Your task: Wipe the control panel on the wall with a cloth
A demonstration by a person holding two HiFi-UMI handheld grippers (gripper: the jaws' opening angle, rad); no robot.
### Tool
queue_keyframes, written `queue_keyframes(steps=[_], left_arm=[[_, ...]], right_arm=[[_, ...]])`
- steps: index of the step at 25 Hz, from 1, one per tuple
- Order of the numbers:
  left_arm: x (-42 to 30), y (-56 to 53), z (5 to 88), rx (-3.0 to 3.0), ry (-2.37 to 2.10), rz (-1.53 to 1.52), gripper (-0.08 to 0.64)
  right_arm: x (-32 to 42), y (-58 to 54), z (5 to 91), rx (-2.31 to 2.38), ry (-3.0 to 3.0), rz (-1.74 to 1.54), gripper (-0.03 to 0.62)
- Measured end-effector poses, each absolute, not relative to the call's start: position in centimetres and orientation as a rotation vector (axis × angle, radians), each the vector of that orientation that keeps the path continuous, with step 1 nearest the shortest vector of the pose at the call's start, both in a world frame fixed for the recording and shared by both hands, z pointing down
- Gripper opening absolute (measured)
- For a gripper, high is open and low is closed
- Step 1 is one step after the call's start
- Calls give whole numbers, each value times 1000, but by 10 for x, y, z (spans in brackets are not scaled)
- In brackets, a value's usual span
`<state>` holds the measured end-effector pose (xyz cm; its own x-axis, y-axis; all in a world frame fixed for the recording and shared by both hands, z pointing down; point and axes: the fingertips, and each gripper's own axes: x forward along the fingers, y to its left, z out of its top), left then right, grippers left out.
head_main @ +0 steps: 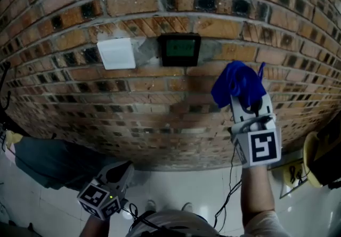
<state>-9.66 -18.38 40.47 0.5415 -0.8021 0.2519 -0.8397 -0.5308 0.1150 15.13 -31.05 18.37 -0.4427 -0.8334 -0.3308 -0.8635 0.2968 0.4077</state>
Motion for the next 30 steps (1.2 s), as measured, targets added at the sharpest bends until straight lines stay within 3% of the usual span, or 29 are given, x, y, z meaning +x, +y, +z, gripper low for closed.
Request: queue_keyframes(steps=[13, 30], left_arm=[[-46, -117, 395, 2499, -1515, 276, 2], [-107, 89, 411, 2574, -1398, 199, 2]], right_arm=[[219, -147, 358, -1576, 2803, 326, 89], [169, 111, 348, -1690, 2739, 210, 89]])
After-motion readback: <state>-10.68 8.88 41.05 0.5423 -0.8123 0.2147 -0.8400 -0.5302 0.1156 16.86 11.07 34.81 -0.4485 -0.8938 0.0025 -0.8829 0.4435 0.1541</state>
